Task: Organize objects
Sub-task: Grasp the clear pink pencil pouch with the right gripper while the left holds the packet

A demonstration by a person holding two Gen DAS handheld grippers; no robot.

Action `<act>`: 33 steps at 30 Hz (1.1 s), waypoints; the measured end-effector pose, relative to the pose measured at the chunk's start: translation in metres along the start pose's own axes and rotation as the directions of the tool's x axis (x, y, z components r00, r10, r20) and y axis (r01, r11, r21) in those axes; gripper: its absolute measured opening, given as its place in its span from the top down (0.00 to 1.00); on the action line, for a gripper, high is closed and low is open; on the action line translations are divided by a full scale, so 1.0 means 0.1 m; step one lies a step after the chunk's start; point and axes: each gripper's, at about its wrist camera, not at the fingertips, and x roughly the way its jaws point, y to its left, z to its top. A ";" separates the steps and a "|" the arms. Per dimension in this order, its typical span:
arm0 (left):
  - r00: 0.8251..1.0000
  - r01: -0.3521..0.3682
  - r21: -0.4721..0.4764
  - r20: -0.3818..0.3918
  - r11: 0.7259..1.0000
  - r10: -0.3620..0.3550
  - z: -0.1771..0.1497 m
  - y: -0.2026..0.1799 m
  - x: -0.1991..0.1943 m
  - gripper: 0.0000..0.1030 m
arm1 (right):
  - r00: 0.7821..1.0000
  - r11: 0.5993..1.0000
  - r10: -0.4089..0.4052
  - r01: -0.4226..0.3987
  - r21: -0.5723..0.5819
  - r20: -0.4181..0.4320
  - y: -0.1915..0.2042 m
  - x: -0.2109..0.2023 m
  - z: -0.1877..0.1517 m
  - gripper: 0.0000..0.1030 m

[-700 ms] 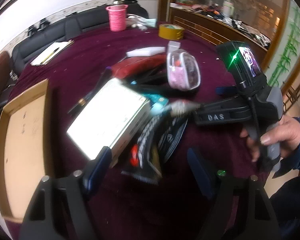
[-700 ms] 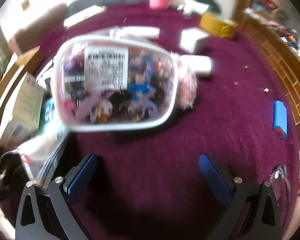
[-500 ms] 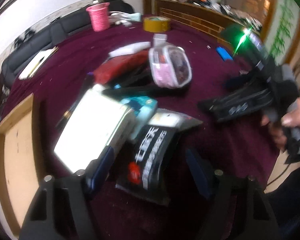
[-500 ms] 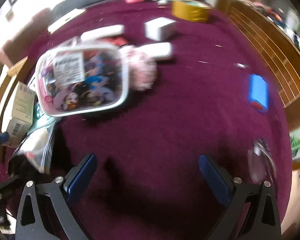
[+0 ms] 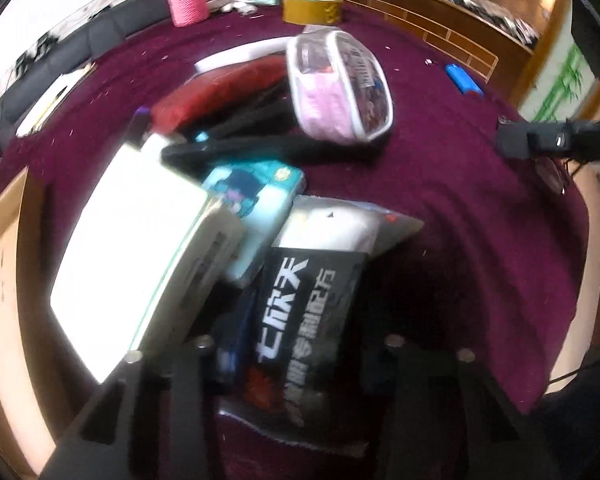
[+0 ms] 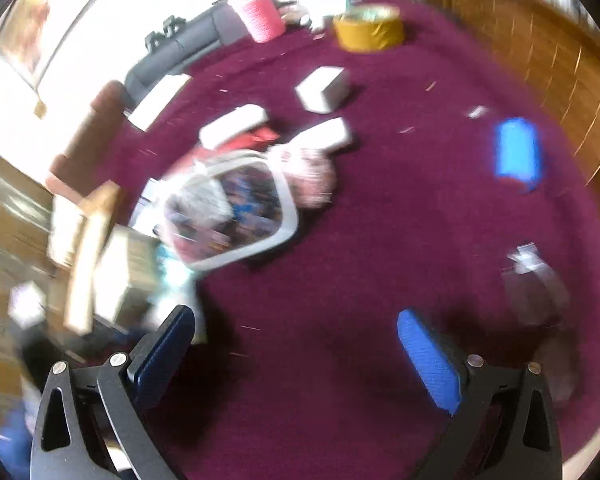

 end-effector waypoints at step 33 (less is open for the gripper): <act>0.999 0.036 -0.061 -0.006 0.997 -0.036 -0.16 0.04 -0.13 0.51 | 0.987 0.967 0.048 -0.008 0.254 -0.153 -0.01 0.36 0.03 0.59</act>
